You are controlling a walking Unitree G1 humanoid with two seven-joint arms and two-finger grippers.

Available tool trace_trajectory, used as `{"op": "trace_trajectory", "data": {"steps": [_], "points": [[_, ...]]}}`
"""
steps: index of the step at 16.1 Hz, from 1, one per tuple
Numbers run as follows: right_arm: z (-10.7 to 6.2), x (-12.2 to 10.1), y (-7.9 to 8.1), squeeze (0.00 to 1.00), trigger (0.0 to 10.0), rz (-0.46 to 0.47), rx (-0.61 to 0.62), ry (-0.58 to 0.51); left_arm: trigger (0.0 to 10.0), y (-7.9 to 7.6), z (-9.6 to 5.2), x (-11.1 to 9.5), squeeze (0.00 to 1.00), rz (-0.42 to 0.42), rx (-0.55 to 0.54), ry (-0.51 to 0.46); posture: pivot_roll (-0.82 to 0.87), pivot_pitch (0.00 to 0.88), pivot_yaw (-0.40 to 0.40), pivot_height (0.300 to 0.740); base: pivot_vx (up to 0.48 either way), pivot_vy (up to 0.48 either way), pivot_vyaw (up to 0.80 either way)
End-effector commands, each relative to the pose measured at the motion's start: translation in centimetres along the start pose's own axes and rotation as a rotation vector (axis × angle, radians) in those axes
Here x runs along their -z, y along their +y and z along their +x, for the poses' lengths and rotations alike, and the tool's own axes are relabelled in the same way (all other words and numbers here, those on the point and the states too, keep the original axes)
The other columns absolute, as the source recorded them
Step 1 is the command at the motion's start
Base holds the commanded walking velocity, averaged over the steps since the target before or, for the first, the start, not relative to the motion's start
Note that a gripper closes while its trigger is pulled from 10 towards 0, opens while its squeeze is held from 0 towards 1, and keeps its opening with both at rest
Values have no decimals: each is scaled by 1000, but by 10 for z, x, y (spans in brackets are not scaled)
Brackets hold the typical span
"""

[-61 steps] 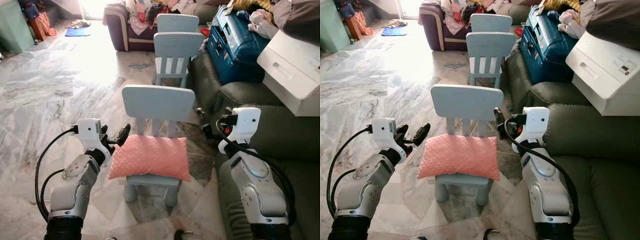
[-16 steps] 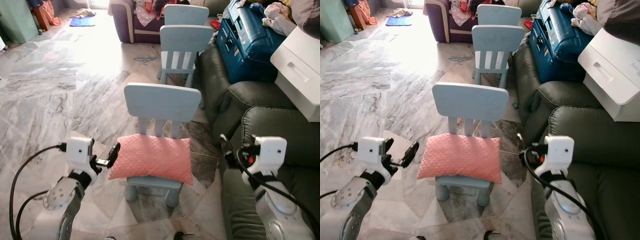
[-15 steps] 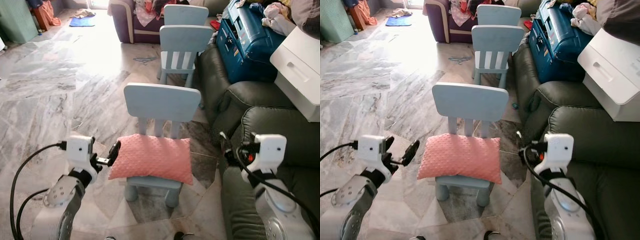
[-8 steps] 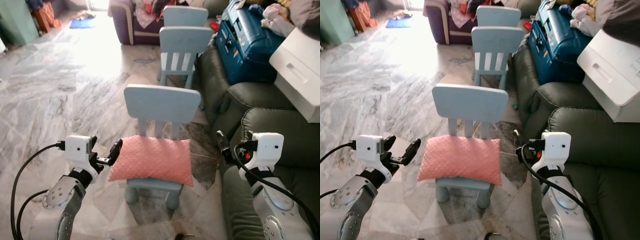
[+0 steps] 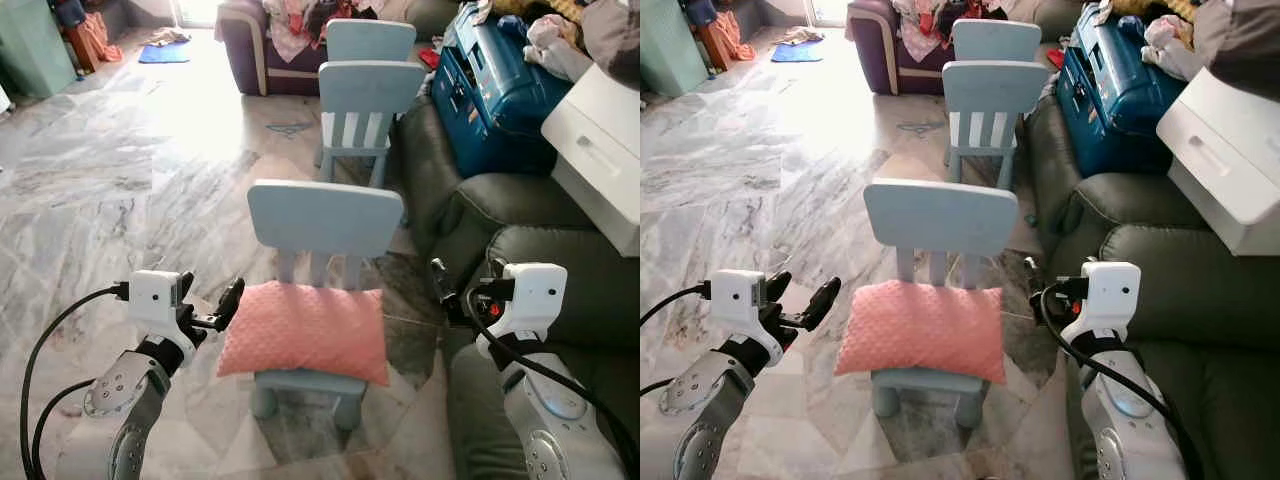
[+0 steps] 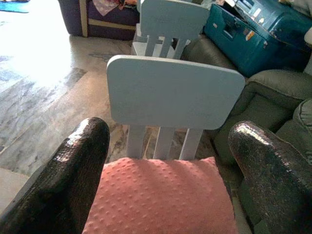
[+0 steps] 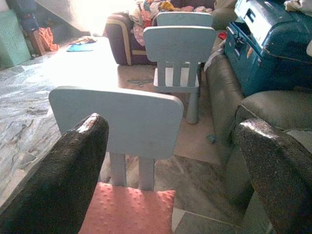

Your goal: Move the pillow to the sofa

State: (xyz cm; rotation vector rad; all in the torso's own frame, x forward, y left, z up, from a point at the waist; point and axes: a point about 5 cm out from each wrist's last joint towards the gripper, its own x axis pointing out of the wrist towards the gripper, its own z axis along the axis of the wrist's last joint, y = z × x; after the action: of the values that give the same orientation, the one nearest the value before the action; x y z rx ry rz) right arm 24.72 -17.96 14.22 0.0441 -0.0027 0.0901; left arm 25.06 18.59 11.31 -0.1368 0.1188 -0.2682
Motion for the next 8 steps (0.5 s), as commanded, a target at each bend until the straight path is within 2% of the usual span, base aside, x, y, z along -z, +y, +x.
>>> {"op": "trace_trajectory", "data": {"steps": [1, 8], "points": [[0, -4, 2, 0, 10000, 3, 0, -9, 10000, -1, -1, -2, 0, 5, 12, 0, -132, 135, -10, 740, 307, 0, 0], [1, -5, 3, 0, 10000, 1, -6, -8, 10000, -2, -1, 0, 0, 0, 14, 9, -134, 140, -12, 740, 309, 0, 0]]}}
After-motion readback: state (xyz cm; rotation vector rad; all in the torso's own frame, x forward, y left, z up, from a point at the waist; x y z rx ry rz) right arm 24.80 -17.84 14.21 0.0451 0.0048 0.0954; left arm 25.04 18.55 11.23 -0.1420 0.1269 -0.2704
